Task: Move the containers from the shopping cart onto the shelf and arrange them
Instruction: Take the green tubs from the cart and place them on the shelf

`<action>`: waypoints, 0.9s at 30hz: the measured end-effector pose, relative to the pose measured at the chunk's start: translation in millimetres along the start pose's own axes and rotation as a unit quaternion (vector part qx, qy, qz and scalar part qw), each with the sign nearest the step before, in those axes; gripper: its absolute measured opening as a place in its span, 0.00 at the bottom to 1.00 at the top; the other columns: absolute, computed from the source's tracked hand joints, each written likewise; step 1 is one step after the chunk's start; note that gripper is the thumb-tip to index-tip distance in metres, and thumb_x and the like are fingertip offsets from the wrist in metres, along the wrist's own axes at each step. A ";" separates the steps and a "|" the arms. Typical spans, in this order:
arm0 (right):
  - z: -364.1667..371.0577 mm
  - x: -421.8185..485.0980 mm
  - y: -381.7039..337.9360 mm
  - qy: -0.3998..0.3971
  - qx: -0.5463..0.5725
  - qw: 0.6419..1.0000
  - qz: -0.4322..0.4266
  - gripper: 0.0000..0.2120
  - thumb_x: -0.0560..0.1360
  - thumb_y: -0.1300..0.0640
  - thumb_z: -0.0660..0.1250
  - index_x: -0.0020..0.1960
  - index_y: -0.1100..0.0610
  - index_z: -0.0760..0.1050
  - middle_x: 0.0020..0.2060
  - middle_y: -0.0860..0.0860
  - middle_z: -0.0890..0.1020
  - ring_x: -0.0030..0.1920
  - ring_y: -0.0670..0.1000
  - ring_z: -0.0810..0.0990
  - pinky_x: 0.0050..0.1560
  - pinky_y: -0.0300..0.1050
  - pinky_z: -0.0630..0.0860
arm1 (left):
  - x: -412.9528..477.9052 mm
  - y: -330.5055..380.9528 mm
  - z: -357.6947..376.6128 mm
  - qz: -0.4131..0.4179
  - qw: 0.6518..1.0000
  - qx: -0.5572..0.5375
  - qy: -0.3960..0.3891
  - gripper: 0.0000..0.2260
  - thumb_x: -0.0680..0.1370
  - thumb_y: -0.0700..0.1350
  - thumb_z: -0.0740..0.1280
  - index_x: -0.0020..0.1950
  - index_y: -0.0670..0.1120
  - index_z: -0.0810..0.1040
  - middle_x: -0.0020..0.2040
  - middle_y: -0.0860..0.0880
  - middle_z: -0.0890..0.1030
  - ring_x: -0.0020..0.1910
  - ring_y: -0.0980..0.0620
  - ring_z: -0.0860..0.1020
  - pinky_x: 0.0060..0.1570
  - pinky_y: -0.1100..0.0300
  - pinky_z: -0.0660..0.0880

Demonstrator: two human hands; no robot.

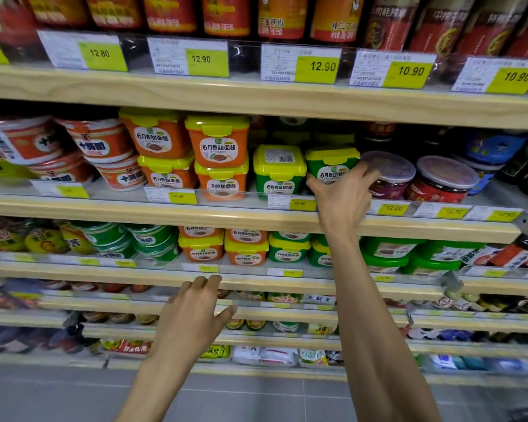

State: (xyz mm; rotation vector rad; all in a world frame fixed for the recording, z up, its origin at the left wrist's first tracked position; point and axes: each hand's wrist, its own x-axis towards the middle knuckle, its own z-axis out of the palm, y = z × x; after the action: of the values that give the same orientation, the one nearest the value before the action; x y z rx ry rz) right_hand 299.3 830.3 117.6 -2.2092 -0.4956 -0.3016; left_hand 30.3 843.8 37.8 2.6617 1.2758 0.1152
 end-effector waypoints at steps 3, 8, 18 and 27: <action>-0.9 -3.6 1.1 -0.005 -0.028 1.000 -0.001 0.43 0.65 0.37 0.77 0.67 0.64 0.67 0.64 0.60 0.71 0.56 0.63 0.79 0.44 0.51 0.71 | 0.1 0.5 2.8 0.014 1.000 0.001 -0.007 0.26 0.79 0.62 0.63 0.73 0.52 0.68 0.64 0.52 0.77 0.65 0.49 0.73 0.55 0.54 0.74; -0.7 -7.1 2.2 -0.026 -0.068 0.997 -0.012 0.44 0.65 0.33 0.76 0.63 0.66 0.71 0.61 0.61 0.75 0.61 0.62 0.76 0.59 0.54 0.73 | -2.0 0.3 9.9 0.039 0.999 0.008 -0.024 0.25 0.79 0.62 0.62 0.72 0.52 0.67 0.65 0.51 0.76 0.65 0.48 0.73 0.57 0.54 0.74; -45.5 -18.9 20.5 -0.135 -0.175 0.972 -0.077 0.29 0.75 0.45 0.72 0.65 0.63 0.71 0.65 0.61 0.71 0.66 0.64 0.69 0.56 0.57 0.73 | -11.7 2.0 13.0 0.069 0.997 0.006 -0.036 0.25 0.79 0.62 0.63 0.72 0.52 0.67 0.64 0.52 0.76 0.64 0.48 0.73 0.55 0.53 0.74; -93.7 -69.3 108.4 -0.246 -0.392 0.871 -0.166 0.25 0.79 0.47 0.67 0.70 0.59 0.67 0.67 0.59 0.70 0.66 0.60 0.71 0.60 0.54 0.73 | 0.1 54.8 17.8 0.165 0.982 0.040 -0.081 0.26 0.80 0.61 0.62 0.75 0.51 0.65 0.68 0.50 0.73 0.68 0.47 0.70 0.58 0.52 0.73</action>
State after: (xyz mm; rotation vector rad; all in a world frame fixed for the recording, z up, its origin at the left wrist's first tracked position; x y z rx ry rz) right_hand 281.4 677.6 76.0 -3.0064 -1.2123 -0.1127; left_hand 74.8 807.9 31.4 2.8599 0.8001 -0.1074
